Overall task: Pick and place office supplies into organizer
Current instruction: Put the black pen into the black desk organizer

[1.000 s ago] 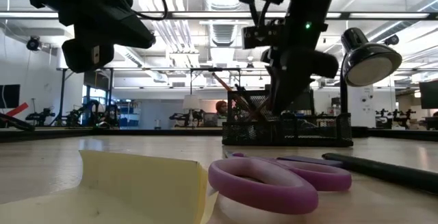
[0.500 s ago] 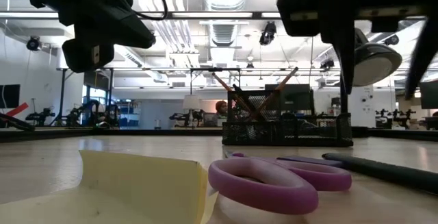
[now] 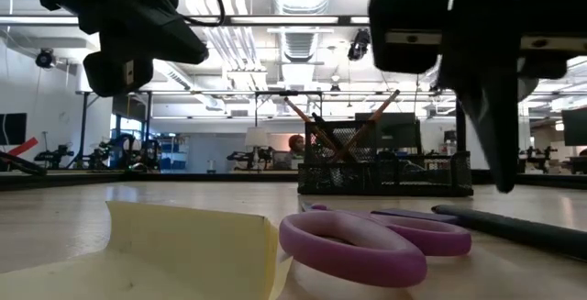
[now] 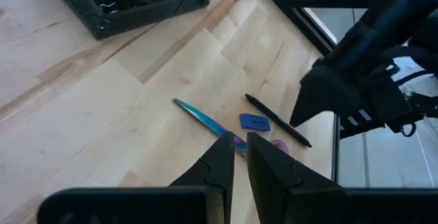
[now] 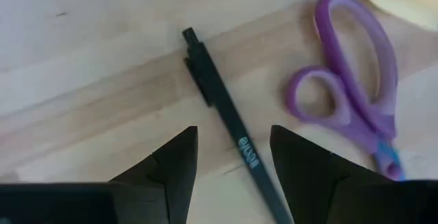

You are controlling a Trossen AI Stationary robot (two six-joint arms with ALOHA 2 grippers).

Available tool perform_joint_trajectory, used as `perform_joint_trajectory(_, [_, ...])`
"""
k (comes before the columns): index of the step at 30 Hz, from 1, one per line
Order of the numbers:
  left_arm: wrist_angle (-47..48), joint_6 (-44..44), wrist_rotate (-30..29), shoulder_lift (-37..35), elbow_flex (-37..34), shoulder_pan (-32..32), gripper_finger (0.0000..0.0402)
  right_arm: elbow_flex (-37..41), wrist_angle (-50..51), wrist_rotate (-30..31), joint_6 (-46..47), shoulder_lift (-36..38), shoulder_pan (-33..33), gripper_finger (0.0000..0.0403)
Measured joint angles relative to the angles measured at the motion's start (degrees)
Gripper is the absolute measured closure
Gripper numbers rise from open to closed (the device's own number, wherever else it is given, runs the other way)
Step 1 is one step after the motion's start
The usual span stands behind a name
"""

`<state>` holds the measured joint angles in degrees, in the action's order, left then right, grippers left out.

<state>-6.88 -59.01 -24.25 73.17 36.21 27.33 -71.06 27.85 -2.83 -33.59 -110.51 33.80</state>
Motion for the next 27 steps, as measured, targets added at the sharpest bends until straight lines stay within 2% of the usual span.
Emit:
perform_joint_trajectory(3, [0.0, 0.0, 0.0, 0.0, 0.0, 0.0, 0.0376, -1.8, 0.2, -0.3, -2.6, -1.0, 0.0, 0.0227])
perform_joint_trajectory(8, [0.0, 0.0, 0.0, 0.0, 0.0, 0.0, 0.0376, -3.2, 0.5, -4.8, -1.2, -3.5, -0.1, 0.0235])
perform_joint_trajectory(12, [0.0, 0.0, 0.0, 0.0, 0.0, 0.0, 0.0376, -4.1, 0.5, -5.4, -1.1, -5.0, -0.9, 0.0246])
perform_joint_trajectory(27, [-0.1, -0.1, 0.0, 0.0, 0.2, 0.1, 0.0376, -7.9, 6.1, -11.5, 3.6, -9.9, -5.8, 0.0313])
